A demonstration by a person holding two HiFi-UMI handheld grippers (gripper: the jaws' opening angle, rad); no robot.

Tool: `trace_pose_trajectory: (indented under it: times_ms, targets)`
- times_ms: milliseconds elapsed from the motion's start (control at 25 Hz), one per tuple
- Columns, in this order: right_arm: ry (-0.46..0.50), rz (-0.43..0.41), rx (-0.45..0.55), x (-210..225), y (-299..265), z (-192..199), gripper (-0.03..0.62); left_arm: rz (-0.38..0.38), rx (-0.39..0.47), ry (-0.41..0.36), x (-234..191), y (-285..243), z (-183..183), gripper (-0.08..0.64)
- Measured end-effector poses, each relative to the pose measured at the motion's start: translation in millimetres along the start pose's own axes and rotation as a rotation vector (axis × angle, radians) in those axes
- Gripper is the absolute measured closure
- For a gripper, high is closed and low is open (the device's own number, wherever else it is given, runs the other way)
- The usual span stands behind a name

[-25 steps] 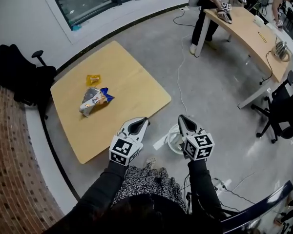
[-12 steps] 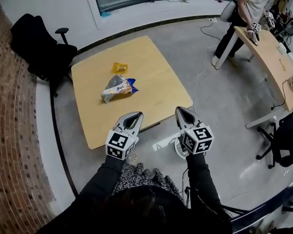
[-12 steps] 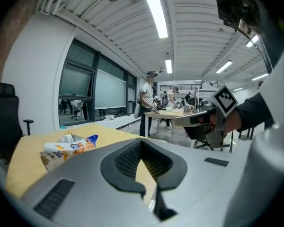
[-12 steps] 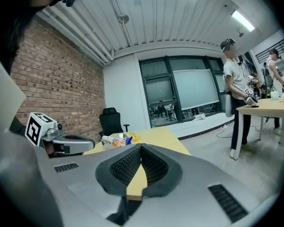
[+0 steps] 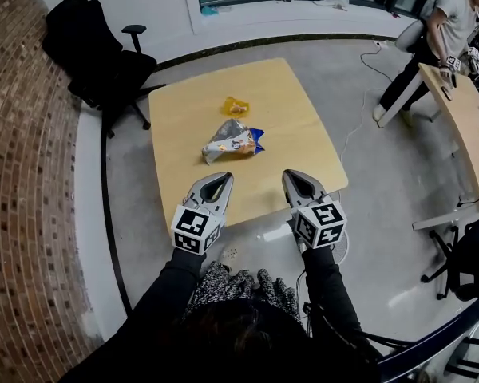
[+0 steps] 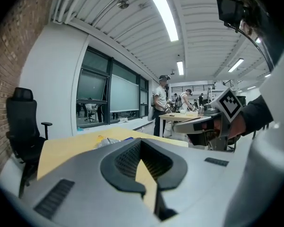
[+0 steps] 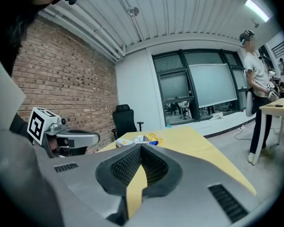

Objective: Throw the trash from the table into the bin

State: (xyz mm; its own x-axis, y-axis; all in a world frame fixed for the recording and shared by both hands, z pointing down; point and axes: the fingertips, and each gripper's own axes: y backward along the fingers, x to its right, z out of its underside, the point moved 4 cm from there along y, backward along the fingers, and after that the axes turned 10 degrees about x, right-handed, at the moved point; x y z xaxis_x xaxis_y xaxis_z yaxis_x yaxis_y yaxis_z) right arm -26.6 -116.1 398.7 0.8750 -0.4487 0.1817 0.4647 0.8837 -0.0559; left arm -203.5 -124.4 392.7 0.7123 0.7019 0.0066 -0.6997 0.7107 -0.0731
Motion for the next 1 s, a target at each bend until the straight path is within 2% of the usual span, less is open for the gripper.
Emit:
trace_pose_trajectory:
  times_ms: [600, 840, 1000]
  targets:
    - [-0.041, -0.091, -0.022, -44, -71, 8, 0.580, -0.073, -0.017, 0.009, -60, 35, 11, 0.572]
    - [-0.011, -0.124, -0.046, -59, -93, 15, 0.580, -0.082, -0.027, 0.009, -77, 39, 15, 0.572]
    - [-0.045, -0.138, -0.052, -65, -107, 18, 0.578, -0.089, -0.032, 0.014, -90, 40, 17, 0.572]
